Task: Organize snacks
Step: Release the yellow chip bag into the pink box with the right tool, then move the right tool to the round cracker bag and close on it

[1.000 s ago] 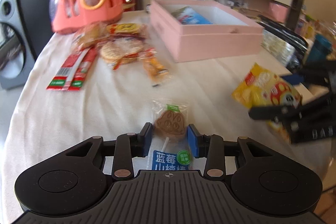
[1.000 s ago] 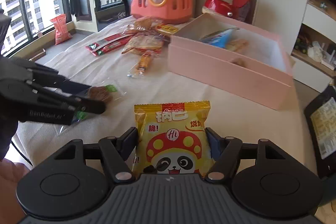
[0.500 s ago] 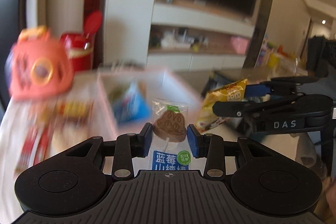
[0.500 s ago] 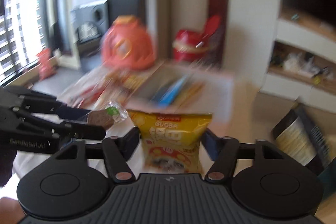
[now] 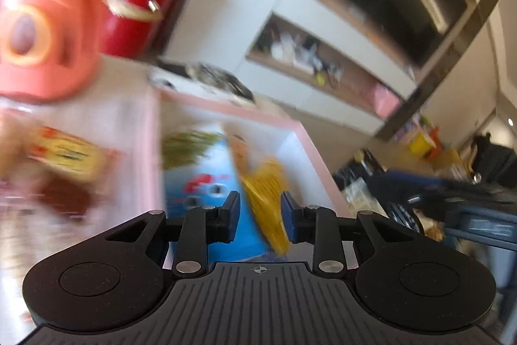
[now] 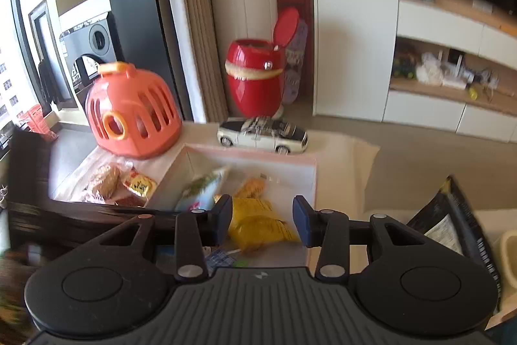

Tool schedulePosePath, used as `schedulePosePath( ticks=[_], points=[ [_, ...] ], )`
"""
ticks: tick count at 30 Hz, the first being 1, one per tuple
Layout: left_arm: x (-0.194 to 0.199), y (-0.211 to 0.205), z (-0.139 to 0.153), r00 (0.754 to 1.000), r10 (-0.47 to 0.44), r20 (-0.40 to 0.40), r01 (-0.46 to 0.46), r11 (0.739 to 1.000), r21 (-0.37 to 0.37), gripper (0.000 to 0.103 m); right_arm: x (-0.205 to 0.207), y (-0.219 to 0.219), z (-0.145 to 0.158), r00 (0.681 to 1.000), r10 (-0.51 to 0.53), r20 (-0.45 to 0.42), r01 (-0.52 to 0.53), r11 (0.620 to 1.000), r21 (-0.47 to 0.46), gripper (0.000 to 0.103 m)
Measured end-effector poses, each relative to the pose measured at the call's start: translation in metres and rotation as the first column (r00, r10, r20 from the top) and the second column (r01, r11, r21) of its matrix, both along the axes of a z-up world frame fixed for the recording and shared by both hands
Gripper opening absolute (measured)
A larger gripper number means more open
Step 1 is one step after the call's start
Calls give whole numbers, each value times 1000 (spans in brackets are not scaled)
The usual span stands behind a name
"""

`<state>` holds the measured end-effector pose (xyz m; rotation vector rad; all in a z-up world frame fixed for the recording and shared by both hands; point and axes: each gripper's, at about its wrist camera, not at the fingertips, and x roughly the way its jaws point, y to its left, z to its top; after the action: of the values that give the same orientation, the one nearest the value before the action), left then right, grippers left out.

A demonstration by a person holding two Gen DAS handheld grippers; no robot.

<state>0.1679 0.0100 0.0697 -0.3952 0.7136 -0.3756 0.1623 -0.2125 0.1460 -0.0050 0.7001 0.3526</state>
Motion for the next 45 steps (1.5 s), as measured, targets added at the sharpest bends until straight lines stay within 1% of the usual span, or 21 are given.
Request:
schedulePosePath(
  ticks=[2, 5, 9, 11, 12, 13, 14, 18, 20, 22, 24, 25, 26, 28, 31, 34, 36, 38, 40, 42, 45],
  points=[
    [-20, 22, 4, 999, 38, 35, -38, 999, 16, 32, 1, 6, -12, 999, 9, -32, -9, 1000, 13, 41],
    [-43, 53, 7, 990, 126, 69, -132, 988, 84, 32, -8, 23, -32, 997, 42, -60, -41, 999, 12, 41],
    [-59, 95, 1, 955, 276, 107, -290, 944, 158, 32, -39, 59, -49, 990, 136, -35, -136, 991, -11, 44],
    [-58, 115, -6, 936, 343, 79, -351, 924, 149, 32, -54, 78, -55, 982, 186, -32, -187, 982, -12, 56],
    [-54, 128, -9, 932, 356, 64, -361, 923, 130, 32, -62, 88, -58, 977, 210, -31, -211, 977, -16, 61],
    [-50, 135, -11, 933, 356, 52, -360, 926, 112, 32, -70, 97, -59, 973, 228, -22, -228, 973, -25, 70],
    [-46, 136, -12, 936, 349, 46, -352, 931, 97, 32, -78, 105, -62, 969, 246, -11, -246, 968, -36, 74],
    [-12, 117, -2, 963, 243, 113, -255, 961, 108, 32, -103, 134, -77, 951, 308, 13, -305, 947, -99, 75],
    [25, 100, -3, 977, 189, 99, -203, 965, 164, 32, -109, 146, -85, 945, 328, -8, -326, 937, -126, 75],
    [63, 82, -13, 986, 147, 78, -163, 952, 258, 34, -110, 154, -94, 944, 329, -34, -331, 934, -132, 75],
    [88, 68, -29, 994, 110, 11, -106, 917, 384, 34, -115, 157, -99, 945, 323, -44, -326, 935, -139, 75],
    [94, 67, -39, 995, 98, -25, -79, 903, 422, 31, -118, 157, -99, 946, 323, -41, -325, 934, -145, 75],
    [91, 68, -44, 996, 85, -29, -64, 896, 439, 28, -123, 153, -100, 946, 324, -36, -325, 934, -150, 75],
    [74, 77, -44, 999, 51, -3, -45, 905, 422, 27, -128, 146, -102, 947, 320, -23, -320, 934, -158, 76],
    [33, 95, -37, 1000, -17, 2, 15, 940, 342, 27, -121, 136, -110, 955, 296, -35, -298, 944, -140, 78],
    [-12, 104, -36, 997, -76, 3, 70, 943, 324, 28, -106, 134, -116, 967, 239, -84, -246, 965, -86, 78],
    [-33, 112, -34, 997, -79, 16, 70, 945, 321, 27, -99, 136, -119, 966, 232, -111, -237, 971, -32, 88],
    [-55, 120, -32, 998, -66, 0, 63, 952, 300, 27, -100, 142, -119, 964, 246, -103, -249, 968, -16, 90],
    [-78, 129, -28, 999, -30, 14, 25, 957, 289, 28, -102, 150, -121, 962, 255, -94, -260, 965, -44, 90],
    [-98, 139, -27, 999, 29, 19, -33, 965, 261, 28, -104, 154, -121, 963, 252, -98, -259, 963, -70, 90],
    [-113, 154, -30, 991, 137, -12, -133, 975, 181, 28, -104, 148, -117, 958, 265, -113, -269, 963, -25, 89]
  ],
)
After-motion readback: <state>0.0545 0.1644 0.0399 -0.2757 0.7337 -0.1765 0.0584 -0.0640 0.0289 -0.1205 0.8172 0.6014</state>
